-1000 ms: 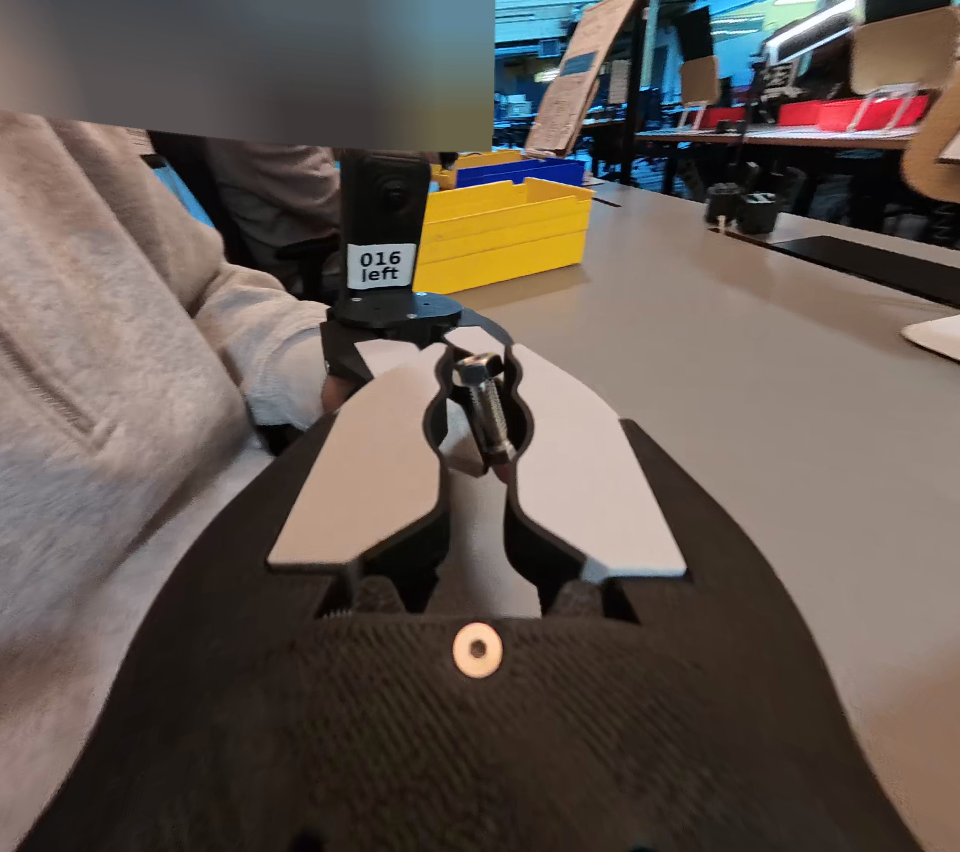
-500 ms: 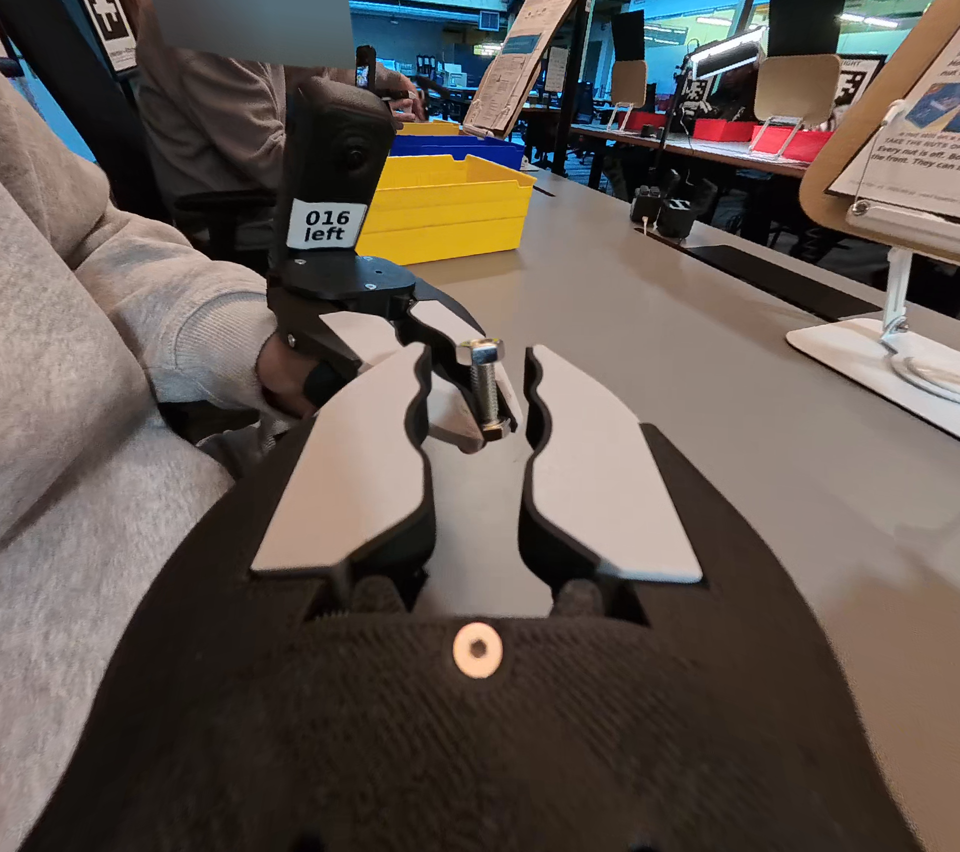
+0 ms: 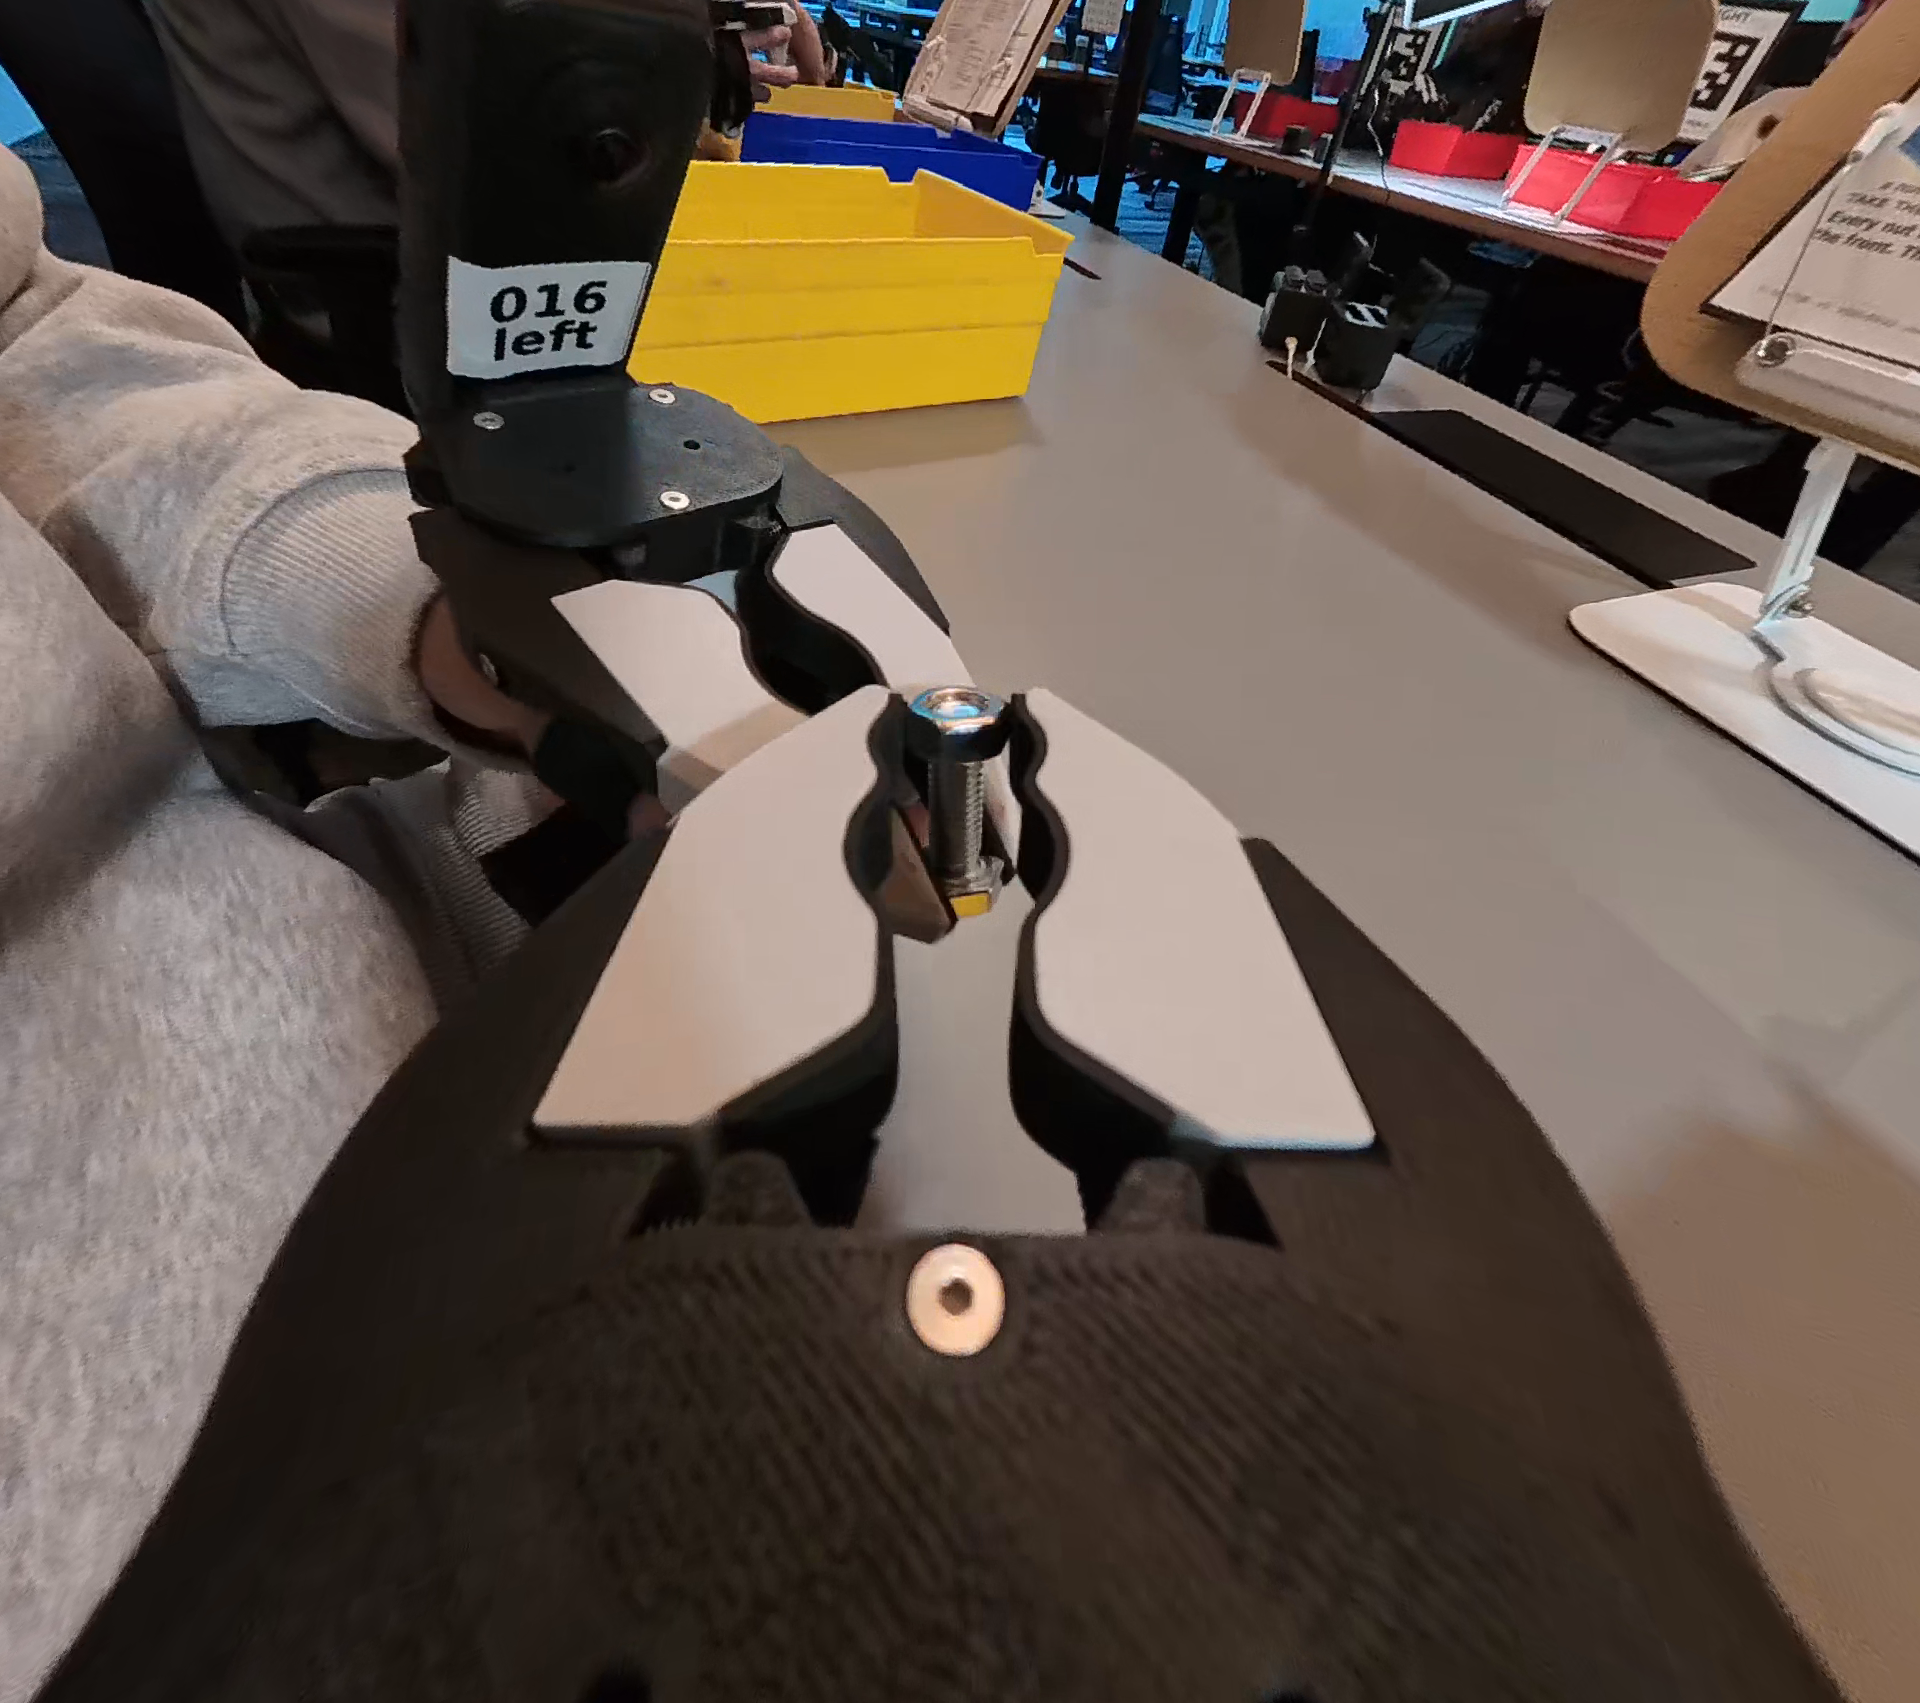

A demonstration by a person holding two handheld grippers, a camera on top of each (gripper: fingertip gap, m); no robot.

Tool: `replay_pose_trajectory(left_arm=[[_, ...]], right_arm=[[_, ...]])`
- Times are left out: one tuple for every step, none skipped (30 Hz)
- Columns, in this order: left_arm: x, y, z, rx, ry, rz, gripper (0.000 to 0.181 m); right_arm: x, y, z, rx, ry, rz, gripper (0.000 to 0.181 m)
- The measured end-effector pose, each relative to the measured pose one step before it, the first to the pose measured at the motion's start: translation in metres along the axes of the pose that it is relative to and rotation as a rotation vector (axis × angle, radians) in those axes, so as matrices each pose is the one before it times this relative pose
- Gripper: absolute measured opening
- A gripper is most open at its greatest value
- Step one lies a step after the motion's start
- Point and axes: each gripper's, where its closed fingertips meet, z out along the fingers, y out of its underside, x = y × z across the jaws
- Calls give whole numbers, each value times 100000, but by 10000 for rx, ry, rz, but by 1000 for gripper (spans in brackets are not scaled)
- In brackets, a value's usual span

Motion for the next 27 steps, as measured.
replay_pose_trajectory(left_arm=[[55, -104, -32, 91, 82, -12, 19], [92, -187, -59, 157, 113, -7, 19], [109, -173, -57, 141, 130, -17, 19], [162, -92, -32, 84, 173, -22, 19], [147, -74, -32, 67, 169, -26, 19], [150, -59, -18, 51, 170, -47, 20], [265, -64, -23, 61, 262, -71, 20], [345, -145, -49, 134, 321, -105, 20], [353, -201, -71, 180, 342, -147, 20], [438, -229, -90, 177, 408, -172, 20], [321, -278, -88, 187, 313, -165, 20], [131, -302, -102, 196, 164, -143, 19], [140, -238, -109, 152, 168, -122, 19], [188, -180, -98, 122, 201, -99, 18], [106, -109, -69, 79, 124, -75, 18], [-35, -75, -35, 54, 4, -19, 18], [-30, -42, -16, 42, -16, 37, 18], [-34, -15, 8, 32, -47, 74, 18], [-77, 22, 25, 16, -87, 98, 19], [-79, 28, 14, 0, -94, 62, 19], [-23, 48, 20, -32, -24, 25, 19], [-38, 11, 3, -16, -29, -2, 19], [-91, -27, -13, 12, -66, 7, 19], [-41, -21, -13, -1, -45, 38, 19], [-68, -2, -11, -19, -79, 61, 18], [-81, -7, -13, -6, -93, 76, 18], [-51, -19, -16, -1, -56, 62, 18]], right_arm=[[-5, -121, -65, 96, -61, 94, 19], [-17, -184, -79, 162, -100, 177, 19], [-19, -183, -88, 169, -145, 236, 19], [-53, -128, -69, 146, -199, 263, 19], [-80, -102, -63, 138, -237, 272, 19], [-121, -82, -63, 120, -251, 233, 19], [-196, -87, -77, 110, -291, 192, 19], [-253, -152, -74, 140, -312, 183, 19], [-311, -220, -78, 172, -323, 191, 19], [-339, -246, -61, 188, -323, 196, 19], [-250, -288, -60, 199, -216, 153, 19], [-131, -308, -60, 191, -90, 60, 19], [-132, -238, -49, 142, -81, 3, 19], [-164, -178, -20, 78, -118, 30, 18], [-73, -102, -3, 47, -63, 68, 19], [25, -82, -9, 54, 9, 64, 19], [43, -56, -13, 55, 5, 52, 19], [69, -31, -21, 34, 15, 49, 19], [126, -7, -32, 10, 62, 25, 19], [113, 29, -21, -13, 53, -5, 19], [47, 33, -11, -21, 17, -3, 19], [41, 18, 3, -12, 35, -4, 19], [54, -9, -13, 1, 44, -32, 19], [33, -27, -34, -7, 32, -51, 19], [49, -3, -59, -21, 29, -54, 19], [51, -18, -86, -12, 16, -61, 19], [47, -7, -103, -6, 10, -69, 19]])
